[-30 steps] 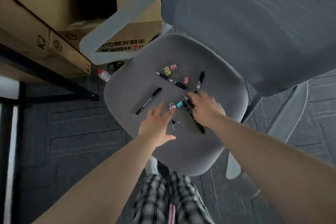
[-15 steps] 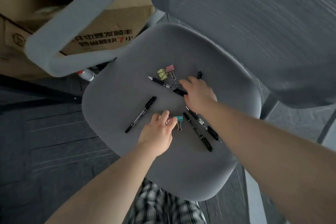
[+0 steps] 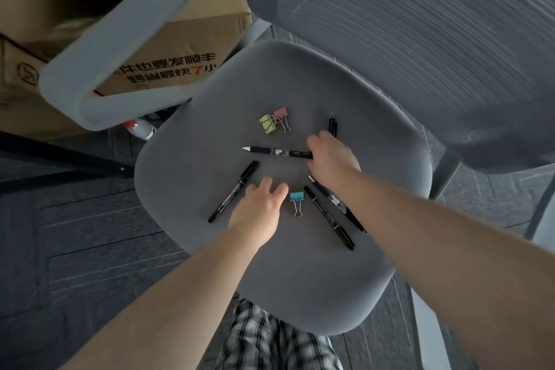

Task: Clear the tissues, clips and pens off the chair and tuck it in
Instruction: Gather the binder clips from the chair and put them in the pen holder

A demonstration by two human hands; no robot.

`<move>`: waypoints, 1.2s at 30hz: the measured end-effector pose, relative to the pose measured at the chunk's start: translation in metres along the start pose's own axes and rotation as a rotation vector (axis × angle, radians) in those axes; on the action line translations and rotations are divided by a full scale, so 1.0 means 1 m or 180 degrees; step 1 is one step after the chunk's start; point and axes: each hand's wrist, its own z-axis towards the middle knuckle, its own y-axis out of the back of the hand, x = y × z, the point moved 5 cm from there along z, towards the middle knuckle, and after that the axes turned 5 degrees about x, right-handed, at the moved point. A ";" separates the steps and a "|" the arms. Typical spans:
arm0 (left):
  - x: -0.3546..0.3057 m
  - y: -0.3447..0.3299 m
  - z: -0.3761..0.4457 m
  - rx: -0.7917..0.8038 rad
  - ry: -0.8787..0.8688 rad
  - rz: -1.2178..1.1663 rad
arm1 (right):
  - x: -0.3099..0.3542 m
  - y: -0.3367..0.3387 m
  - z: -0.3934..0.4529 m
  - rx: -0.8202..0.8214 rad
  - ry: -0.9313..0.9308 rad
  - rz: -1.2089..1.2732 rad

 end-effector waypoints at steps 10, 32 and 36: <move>-0.003 0.004 -0.003 -0.0340 -0.0365 -0.0684 | -0.003 0.013 -0.001 -0.0168 0.0142 0.0321; -0.011 0.005 0.013 -0.0066 -0.0250 -0.0527 | 0.073 0.016 0.055 -0.0397 0.0835 0.0132; -0.011 0.006 0.015 0.0192 -0.0183 -0.0476 | 0.078 0.007 0.055 -0.0341 0.1053 -0.0331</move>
